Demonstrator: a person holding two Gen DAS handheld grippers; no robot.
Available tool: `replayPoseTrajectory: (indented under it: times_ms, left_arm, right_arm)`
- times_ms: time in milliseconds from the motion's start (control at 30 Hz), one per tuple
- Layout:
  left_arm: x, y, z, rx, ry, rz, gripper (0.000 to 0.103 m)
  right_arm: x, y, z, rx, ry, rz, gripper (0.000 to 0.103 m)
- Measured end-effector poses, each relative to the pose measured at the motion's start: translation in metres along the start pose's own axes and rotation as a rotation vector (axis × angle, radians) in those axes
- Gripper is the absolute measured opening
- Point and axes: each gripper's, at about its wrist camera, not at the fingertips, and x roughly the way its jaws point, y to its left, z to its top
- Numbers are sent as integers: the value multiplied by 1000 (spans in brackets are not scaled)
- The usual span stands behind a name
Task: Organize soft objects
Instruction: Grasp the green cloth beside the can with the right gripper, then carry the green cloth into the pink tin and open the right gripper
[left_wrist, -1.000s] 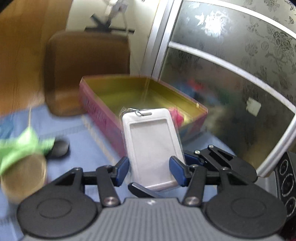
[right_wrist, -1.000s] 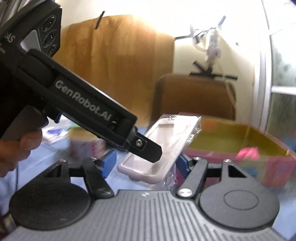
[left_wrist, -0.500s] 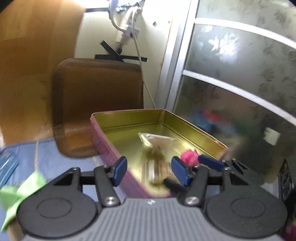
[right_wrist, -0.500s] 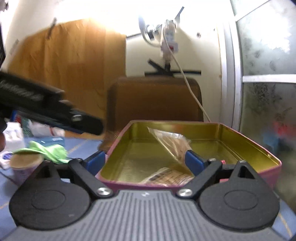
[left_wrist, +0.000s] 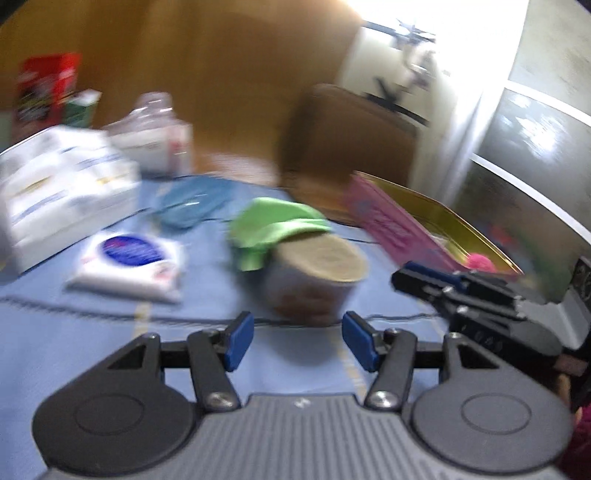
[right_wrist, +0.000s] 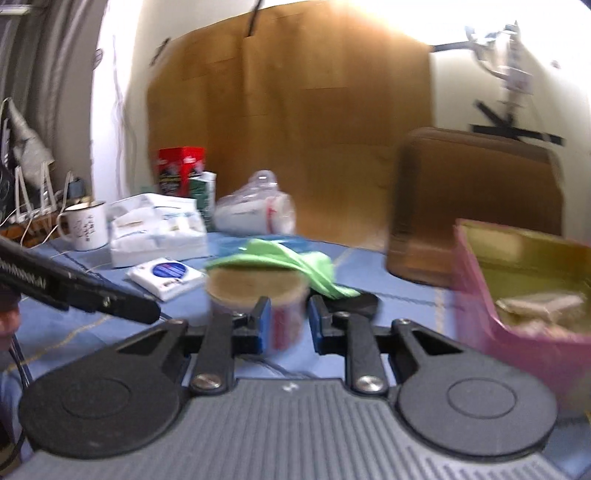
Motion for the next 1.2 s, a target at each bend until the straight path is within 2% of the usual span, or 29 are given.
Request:
replayPoseTrajectory:
  times_ms: [133, 233, 300, 333, 367, 400, 467, 600, 667, 733, 800, 867, 967, 1033, 1100, 1133, 1200]
  left_arm:
    - [-7, 24, -2, -72, -8, 11, 55]
    - [-12, 30, -6, -98, -13, -1, 56]
    - [-10, 32, -3, -98, -15, -9, 56]
    - [-11, 32, -3, -96, -17, -13, 56]
    - [-13, 31, -3, -93, -20, -14, 56]
    - [-15, 31, -3, -90, -24, -14, 56]
    - [-18, 29, -3, -88, -33, -15, 56]
    - [-22, 28, 1, -100, -46, -35, 59]
    - [-22, 25, 3, -97, -47, -54, 59]
    - [-20, 23, 5, -88, -38, -76, 59]
    - [-16, 17, 4, -77, -20, -100, 59]
    - [-9, 10, 3, -63, 6, -128, 59]
    - [4, -4, -1, -33, 50, -145, 59]
    - [13, -15, -5, -8, 88, -161, 59]
    - [21, -27, -8, 23, 122, -171, 59]
    - [24, -32, -9, 35, 135, -172, 59]
    - [30, -43, -11, 58, 163, -179, 65]
  right_arm:
    - [38, 2, 31, -20, 53, 57, 29]
    - [71, -5, 42, -27, 116, 72, 50]
    - [93, -13, 43, 9, 163, 72, 50]
    - [104, -17, 43, 34, 190, 88, 41]
    - [109, -21, 44, 64, 195, 125, 16]
    - [107, -23, 44, 77, 187, 123, 4]
    - [91, -21, 51, 70, 114, 64, 5]
    - [22, -11, 61, 71, -62, 71, 5]
    - [-16, -4, 58, 68, -130, 102, 5]
    - [-51, -10, 47, 96, -153, 167, 5]
    - [-70, -15, 31, 147, -134, 234, 5]
    - [-76, -15, 10, 184, -85, 244, 6]
    - [-66, -14, -24, 169, 24, 118, 6]
    - [-53, -10, -45, 98, 110, 4, 9]
    - [-44, -8, -57, 65, 175, 6, 11]
    - [-44, -7, -60, 68, 185, 22, 13]
    - [-47, -8, -59, 74, 175, 55, 35]
